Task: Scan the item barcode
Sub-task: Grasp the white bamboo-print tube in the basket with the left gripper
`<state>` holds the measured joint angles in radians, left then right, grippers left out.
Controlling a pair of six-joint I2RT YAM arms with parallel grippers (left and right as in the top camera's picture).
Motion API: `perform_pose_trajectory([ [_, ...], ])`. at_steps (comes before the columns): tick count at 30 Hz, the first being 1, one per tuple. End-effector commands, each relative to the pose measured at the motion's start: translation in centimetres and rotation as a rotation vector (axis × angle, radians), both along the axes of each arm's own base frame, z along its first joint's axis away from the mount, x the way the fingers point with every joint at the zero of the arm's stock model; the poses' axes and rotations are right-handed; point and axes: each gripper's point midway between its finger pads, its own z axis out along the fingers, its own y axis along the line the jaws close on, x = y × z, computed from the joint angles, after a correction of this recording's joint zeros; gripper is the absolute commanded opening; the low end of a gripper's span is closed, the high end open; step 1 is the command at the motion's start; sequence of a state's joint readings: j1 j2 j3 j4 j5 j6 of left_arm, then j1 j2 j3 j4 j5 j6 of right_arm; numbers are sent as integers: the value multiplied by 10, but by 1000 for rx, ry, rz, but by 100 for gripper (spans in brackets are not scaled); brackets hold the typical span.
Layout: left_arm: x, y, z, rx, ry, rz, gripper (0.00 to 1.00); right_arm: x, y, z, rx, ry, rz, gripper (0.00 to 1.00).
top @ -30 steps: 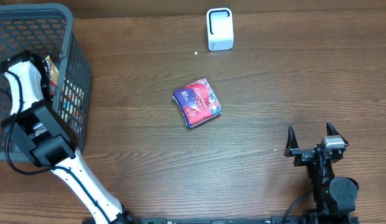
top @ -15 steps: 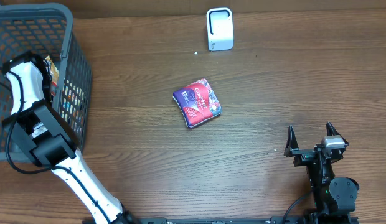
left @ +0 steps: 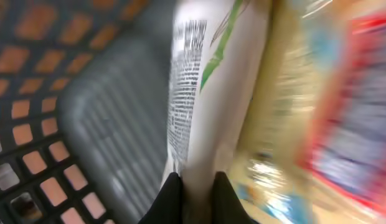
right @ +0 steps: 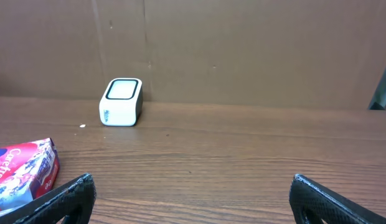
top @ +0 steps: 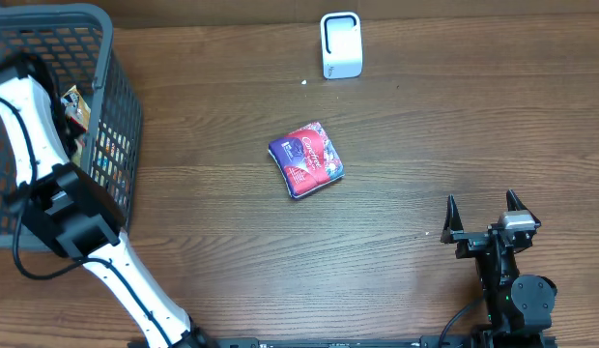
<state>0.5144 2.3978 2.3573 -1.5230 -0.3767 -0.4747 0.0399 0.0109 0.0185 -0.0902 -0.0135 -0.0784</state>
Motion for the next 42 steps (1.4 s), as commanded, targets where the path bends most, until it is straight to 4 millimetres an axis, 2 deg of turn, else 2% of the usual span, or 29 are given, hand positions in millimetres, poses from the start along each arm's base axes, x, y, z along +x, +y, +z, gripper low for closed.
perform_pose_trajectory([
  [1, 27, -19, 77, 38, -222, -43, 4, 0, -2, -2, -1, -3, -11, 100],
  [2, 29, -24, 100, 64, -271, -57, 4, 0, -2, -2, -1, -3, -11, 100],
  [9, 23, -54, 183, 122, -466, -110, 4, 0, -2, -2, -1, -3, -11, 100],
  [12, 20, -64, 200, 106, -521, -126, 4, 0, -2, -2, -1, -3, -11, 100],
  [15, 16, -68, 203, 96, -525, -129, 4, 0, -2, -2, -1, -3, -11, 100],
  [17, 14, -69, 193, 78, -490, -126, 8, 0, -2, -2, -1, -3, -11, 100],
  [19, 13, -69, 180, 59, -451, -122, 37, 0, -2, -2, -1, -3, -11, 100],
  [20, 12, -69, 169, 45, -424, -119, 56, 0, -2, -2, -1, -4, -11, 100],
  [22, 12, -67, 148, 25, -369, -113, 70, 0, -2, -2, -1, -3, -11, 100],
  [23, 10, -65, 136, 18, -337, -107, 74, 0, -2, -2, -1, -3, -11, 100],
  [26, 2, -63, 94, -15, -216, -92, 77, 0, -2, -2, -1, -3, -11, 100],
  [31, -15, -45, 42, 45, -33, -25, 77, 0, -2, -2, -1, -3, -11, 100],
  [38, -20, -25, 11, 63, 51, -6, 76, 0, -2, -2, -1, -3, -11, 100],
  [42, -25, -16, 1, 67, 79, 12, 77, 0, -2, -2, -1, -3, -11, 100],
])
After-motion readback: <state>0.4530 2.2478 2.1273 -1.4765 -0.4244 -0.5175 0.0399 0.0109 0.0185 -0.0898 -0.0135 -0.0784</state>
